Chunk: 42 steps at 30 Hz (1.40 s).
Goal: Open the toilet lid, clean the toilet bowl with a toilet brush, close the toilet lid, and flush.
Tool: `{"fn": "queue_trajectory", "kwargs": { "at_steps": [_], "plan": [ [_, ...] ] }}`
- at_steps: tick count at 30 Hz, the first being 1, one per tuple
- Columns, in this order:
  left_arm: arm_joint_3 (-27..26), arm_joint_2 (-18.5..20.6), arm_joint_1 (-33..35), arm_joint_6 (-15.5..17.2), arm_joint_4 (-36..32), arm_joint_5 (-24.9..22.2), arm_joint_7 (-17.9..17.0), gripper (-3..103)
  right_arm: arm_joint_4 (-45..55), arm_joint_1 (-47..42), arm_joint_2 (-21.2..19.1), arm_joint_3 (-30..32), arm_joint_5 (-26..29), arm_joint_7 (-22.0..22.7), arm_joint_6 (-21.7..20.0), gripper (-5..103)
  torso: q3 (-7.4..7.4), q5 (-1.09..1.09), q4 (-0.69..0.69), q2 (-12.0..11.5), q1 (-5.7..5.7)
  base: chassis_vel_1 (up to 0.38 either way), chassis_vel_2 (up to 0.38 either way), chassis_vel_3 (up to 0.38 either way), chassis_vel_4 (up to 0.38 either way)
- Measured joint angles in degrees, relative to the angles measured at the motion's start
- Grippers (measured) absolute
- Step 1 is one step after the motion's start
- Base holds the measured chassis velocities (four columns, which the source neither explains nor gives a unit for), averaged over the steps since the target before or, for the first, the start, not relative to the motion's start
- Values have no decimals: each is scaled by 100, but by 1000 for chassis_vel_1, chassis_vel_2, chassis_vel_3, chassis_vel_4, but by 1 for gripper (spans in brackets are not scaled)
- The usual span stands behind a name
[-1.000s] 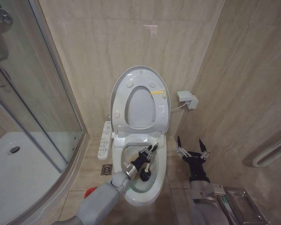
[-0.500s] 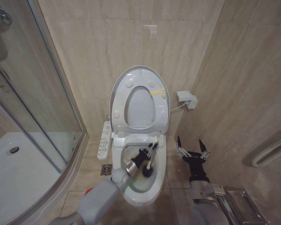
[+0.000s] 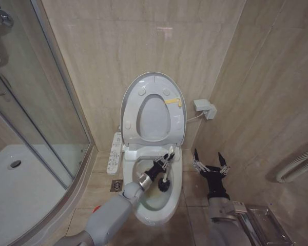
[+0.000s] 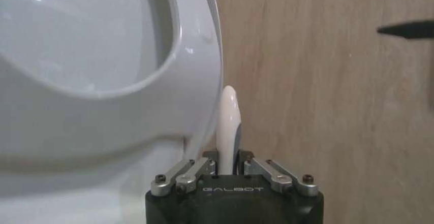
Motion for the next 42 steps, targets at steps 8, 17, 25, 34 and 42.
{"fn": "queue_trajectory", "kwargs": {
  "at_steps": [8, 17, 25, 34, 42],
  "plan": [
    [12, 77, -70, -9, -57, -10, 29, 18, 0, 0, 0, 0, 0, 0, 0, 100, 0, 0, 0, 0, 0, 0, 0, 0, 0],
    [83, 0, 54, -3, -29, -35, 16, 18, 0, 0, 0, 0, 0, 0, 0, 100, 0, 0, 0, 0, 0, 0, 0, 0, 0],
    [98, 86, -75, -30, 22, -92, 62, 18, 0, 0, 0, 0, 0, 0, 0, 100, 0, 0, 1, 0, 0, 0, 0, 0, 0],
    [118, -4, 26, -27, 78, -112, 86, 18, 0, 0, 0, 0, 0, 0, 0, 100, 0, 0, 1, 0, 0, 0, 0, 0, 0],
    [28, 16, -110, -75, 84, -149, 103, 18, 0, 0, 0, 0, 0, 0, 0, 100, 0, 1, 0, 0, 0, 0, 0, 0, 0]
  ]
}}
